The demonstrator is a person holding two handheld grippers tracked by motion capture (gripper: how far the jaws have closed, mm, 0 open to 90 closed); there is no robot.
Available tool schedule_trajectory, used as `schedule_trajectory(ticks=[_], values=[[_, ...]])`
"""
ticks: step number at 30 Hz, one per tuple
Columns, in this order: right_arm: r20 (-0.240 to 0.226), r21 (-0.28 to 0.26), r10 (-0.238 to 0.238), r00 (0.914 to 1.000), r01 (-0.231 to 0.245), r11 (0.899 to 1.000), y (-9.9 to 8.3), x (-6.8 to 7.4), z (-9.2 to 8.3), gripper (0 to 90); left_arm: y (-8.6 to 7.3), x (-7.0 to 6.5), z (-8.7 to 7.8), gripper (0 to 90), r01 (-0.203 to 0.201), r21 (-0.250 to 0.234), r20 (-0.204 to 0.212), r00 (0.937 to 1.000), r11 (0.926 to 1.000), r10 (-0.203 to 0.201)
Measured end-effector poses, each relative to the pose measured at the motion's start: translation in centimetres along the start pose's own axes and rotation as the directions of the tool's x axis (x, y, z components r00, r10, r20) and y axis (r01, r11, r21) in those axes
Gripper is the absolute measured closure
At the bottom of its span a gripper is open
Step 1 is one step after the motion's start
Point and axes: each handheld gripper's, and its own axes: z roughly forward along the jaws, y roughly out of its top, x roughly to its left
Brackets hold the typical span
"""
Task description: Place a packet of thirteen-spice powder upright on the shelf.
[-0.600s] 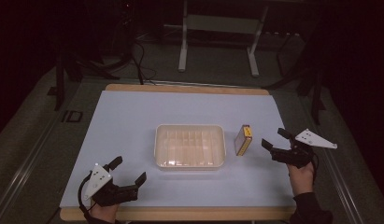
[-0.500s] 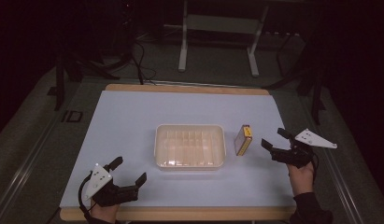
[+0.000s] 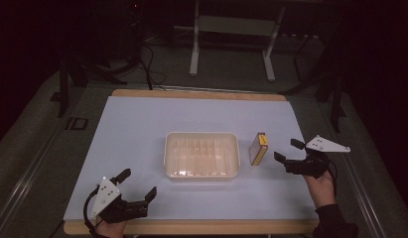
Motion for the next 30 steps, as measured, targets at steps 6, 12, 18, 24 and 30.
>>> schedule_trajectory(ticks=[6,12,18,24,30], values=[[-0.017,0.108,0.005,0.9998,-0.003,0.994,0.4,-0.3,0.2,13.7,-0.1,-0.1,0.2,0.0,-0.004,0.016,0.015,0.9999,0.9999,0.004],[-0.025,0.186,-0.009,0.9997,0.013,0.983,0.9,-0.6,0.0,13.8,-0.1,-0.1,0.3,0.0,-0.007,0.025,0.026,0.9996,0.9997,0.006],[-0.064,0.322,-0.041,0.9971,0.06,0.945,1.8,-1.0,-0.1,13.9,-0.2,-0.1,0.4,0.0,-0.006,0.029,0.032,0.9995,0.9995,0.005],[-0.115,0.419,-0.046,0.9923,0.091,0.903,2.5,-1.1,0.0,14.0,-0.2,-0.1,0.5,0.0,-0.009,0.028,0.037,0.9993,0.9996,0.008],[-0.185,0.528,-0.03,0.9823,0.125,0.84,2.6,-1.1,0.7,13.2,-0.2,-0.1,0.5,0.0,-0.009,0.03,0.04,0.9992,0.9995,0.008]])
